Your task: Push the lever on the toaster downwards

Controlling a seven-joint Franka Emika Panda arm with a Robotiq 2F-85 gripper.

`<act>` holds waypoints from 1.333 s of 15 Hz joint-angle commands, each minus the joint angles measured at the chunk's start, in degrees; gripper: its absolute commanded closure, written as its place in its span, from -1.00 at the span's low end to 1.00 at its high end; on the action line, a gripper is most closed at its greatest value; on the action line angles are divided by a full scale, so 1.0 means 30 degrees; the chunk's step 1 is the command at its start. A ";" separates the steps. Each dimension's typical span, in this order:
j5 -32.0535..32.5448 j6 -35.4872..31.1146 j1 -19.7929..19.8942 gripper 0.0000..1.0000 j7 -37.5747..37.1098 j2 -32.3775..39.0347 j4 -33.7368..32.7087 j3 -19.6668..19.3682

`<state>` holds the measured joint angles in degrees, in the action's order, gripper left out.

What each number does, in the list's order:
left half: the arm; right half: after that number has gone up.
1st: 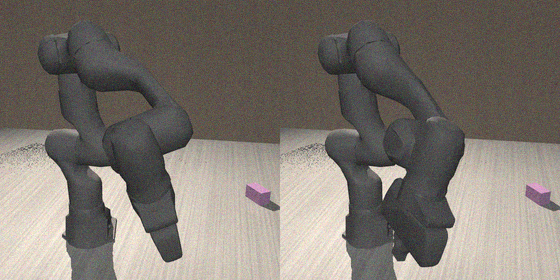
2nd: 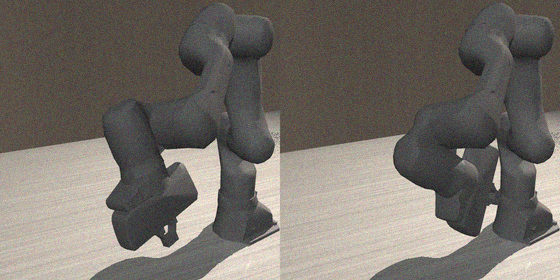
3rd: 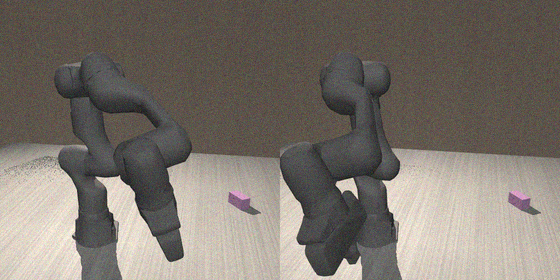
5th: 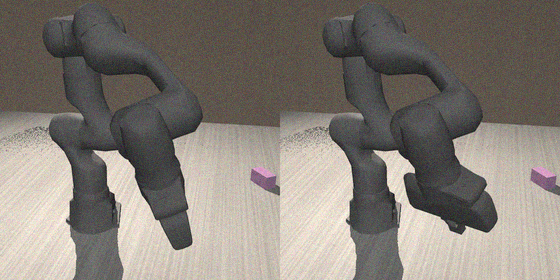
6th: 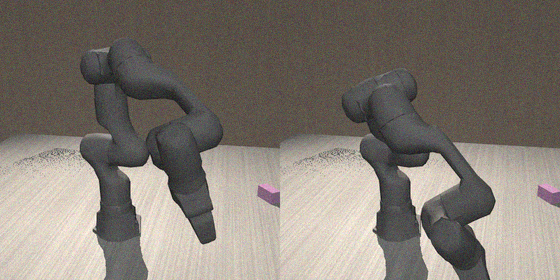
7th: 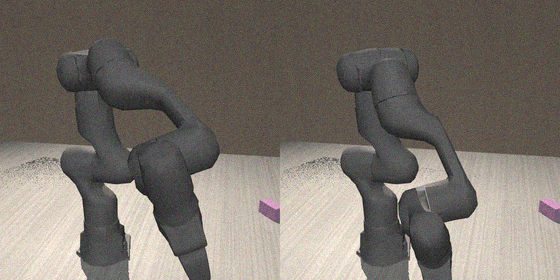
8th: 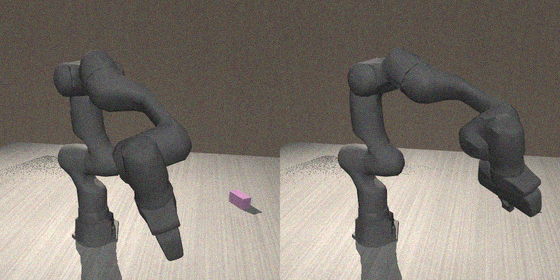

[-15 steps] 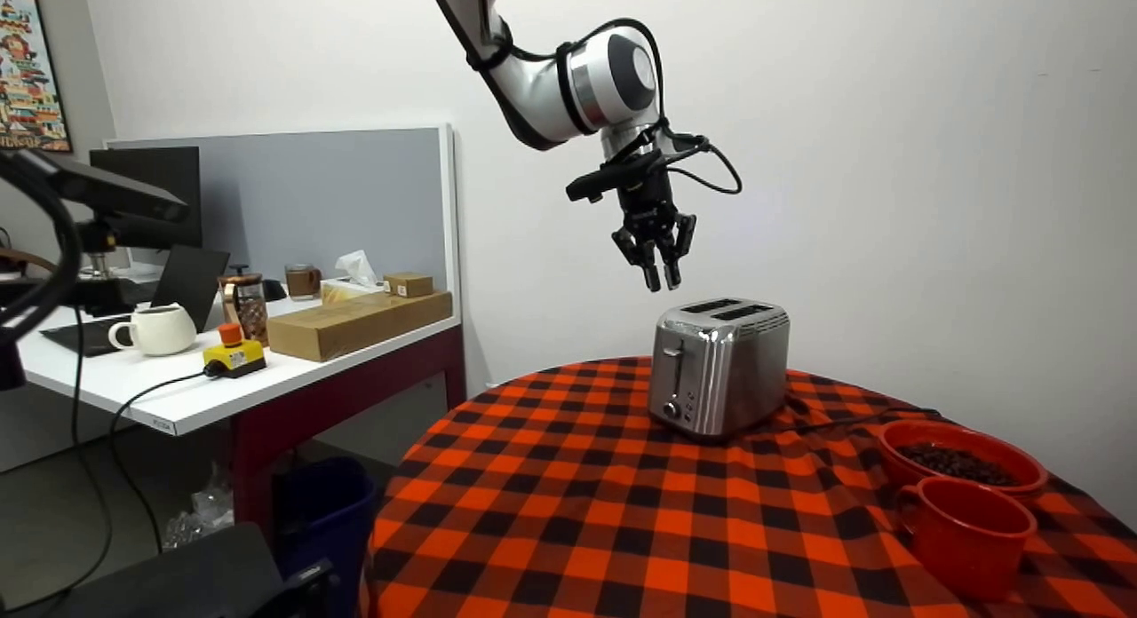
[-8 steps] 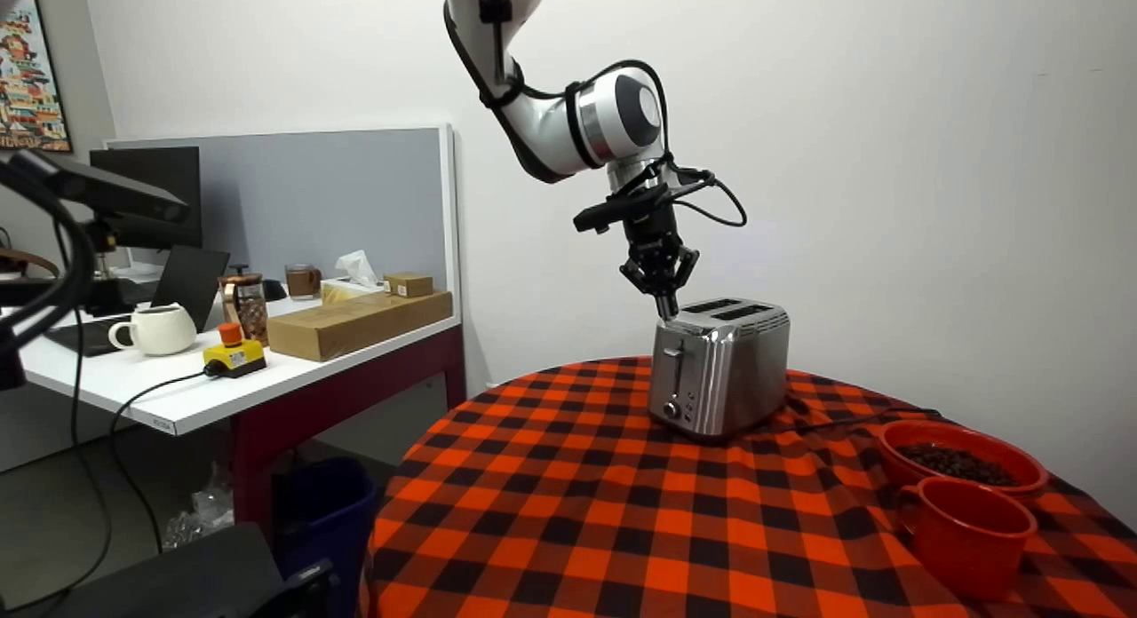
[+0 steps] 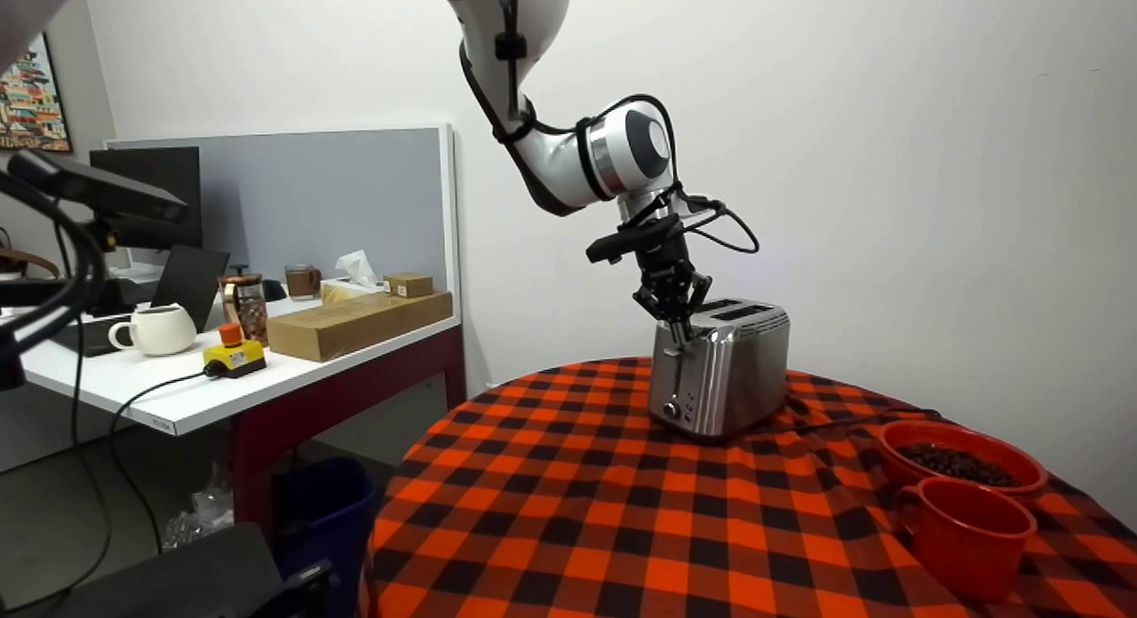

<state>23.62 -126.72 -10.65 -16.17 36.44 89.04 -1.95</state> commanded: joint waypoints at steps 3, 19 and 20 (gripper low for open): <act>0.0796 -0.1167 -0.0943 1.00 -0.1447 0.0926 -0.0563 -0.1058; 0.1185 -0.0266 -0.2057 1.00 -0.2271 0.4283 -0.2325 -0.2085; 0.1338 -0.0102 -0.2171 1.00 -0.2293 0.4416 -0.2408 -0.2184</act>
<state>26.18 -127.68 -15.65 -21.65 45.24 85.53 -6.78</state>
